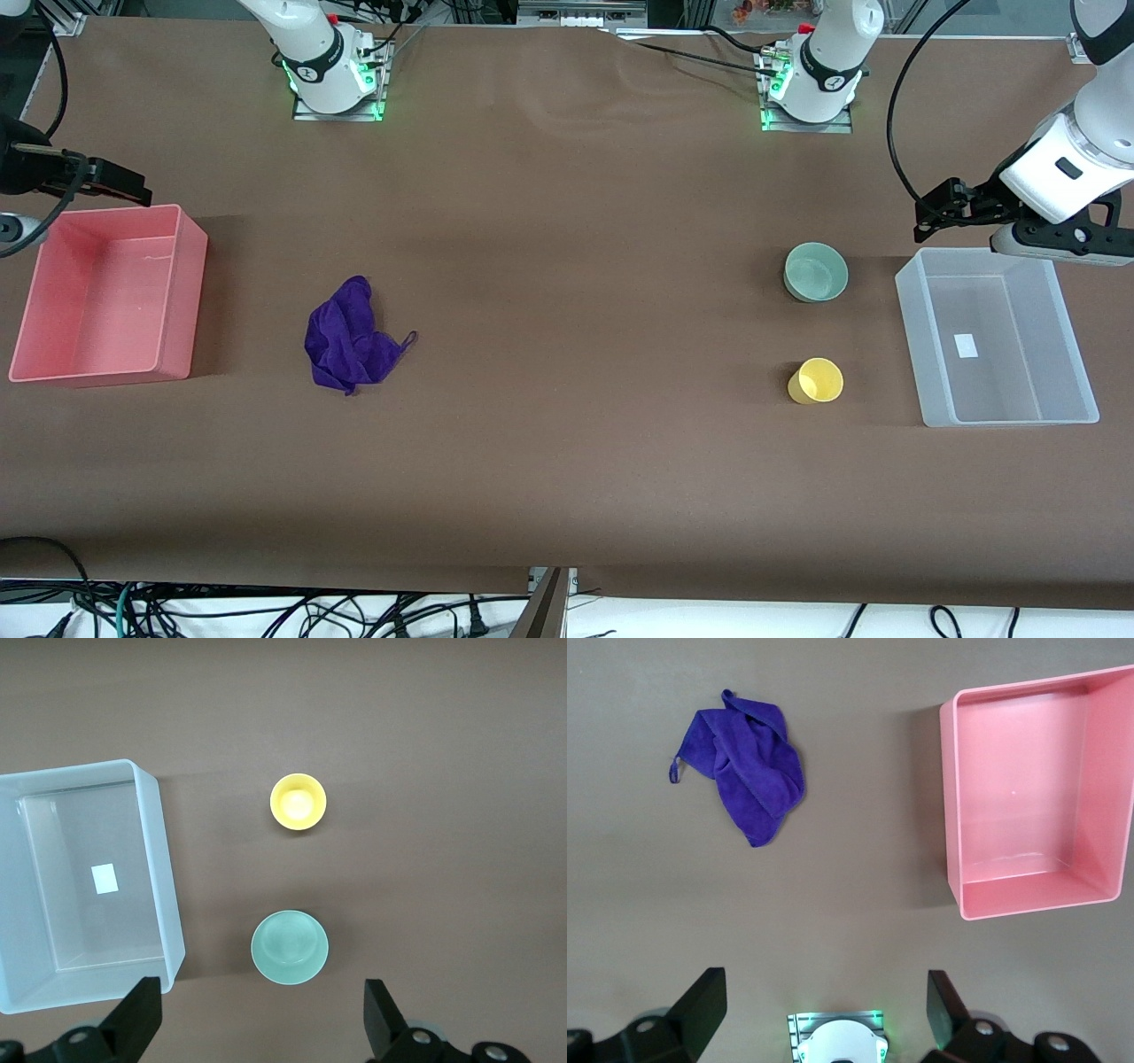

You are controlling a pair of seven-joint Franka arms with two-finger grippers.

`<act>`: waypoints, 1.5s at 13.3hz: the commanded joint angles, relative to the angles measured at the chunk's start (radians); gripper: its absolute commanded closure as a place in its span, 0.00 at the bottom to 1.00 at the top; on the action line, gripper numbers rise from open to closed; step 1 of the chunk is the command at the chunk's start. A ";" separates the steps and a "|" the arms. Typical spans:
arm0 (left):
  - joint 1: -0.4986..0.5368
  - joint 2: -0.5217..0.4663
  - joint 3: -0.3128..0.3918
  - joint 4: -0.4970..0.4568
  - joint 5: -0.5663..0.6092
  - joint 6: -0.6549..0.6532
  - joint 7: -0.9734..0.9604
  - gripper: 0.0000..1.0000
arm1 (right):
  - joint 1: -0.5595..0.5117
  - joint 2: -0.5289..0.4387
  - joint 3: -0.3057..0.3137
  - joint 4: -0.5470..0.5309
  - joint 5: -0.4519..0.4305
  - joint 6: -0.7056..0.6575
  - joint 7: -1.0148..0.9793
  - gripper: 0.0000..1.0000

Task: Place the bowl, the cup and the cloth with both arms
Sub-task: 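Lower the right gripper onto the purple cloth while the left gripper reaches the bowl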

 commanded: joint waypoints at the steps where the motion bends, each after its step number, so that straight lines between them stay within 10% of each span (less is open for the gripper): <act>1: -0.011 -0.028 0.009 -0.024 0.014 -0.004 -0.008 0.00 | 0.014 0.002 -0.008 -0.012 0.009 0.009 -0.025 0.00; 9: -0.001 -0.035 0.009 -0.044 0.016 -0.010 -0.002 0.00 | 0.004 0.031 -0.008 0.031 0.012 -0.007 -0.027 0.00; 14: 0.005 -0.030 0.009 -0.219 0.016 0.005 0.022 0.00 | 0.003 0.030 -0.006 0.032 0.012 0.003 -0.025 0.00; 20: 0.025 0.001 0.009 -0.501 0.014 0.370 0.335 0.00 | 0.009 0.071 -0.002 -0.003 0.010 0.093 -0.004 0.00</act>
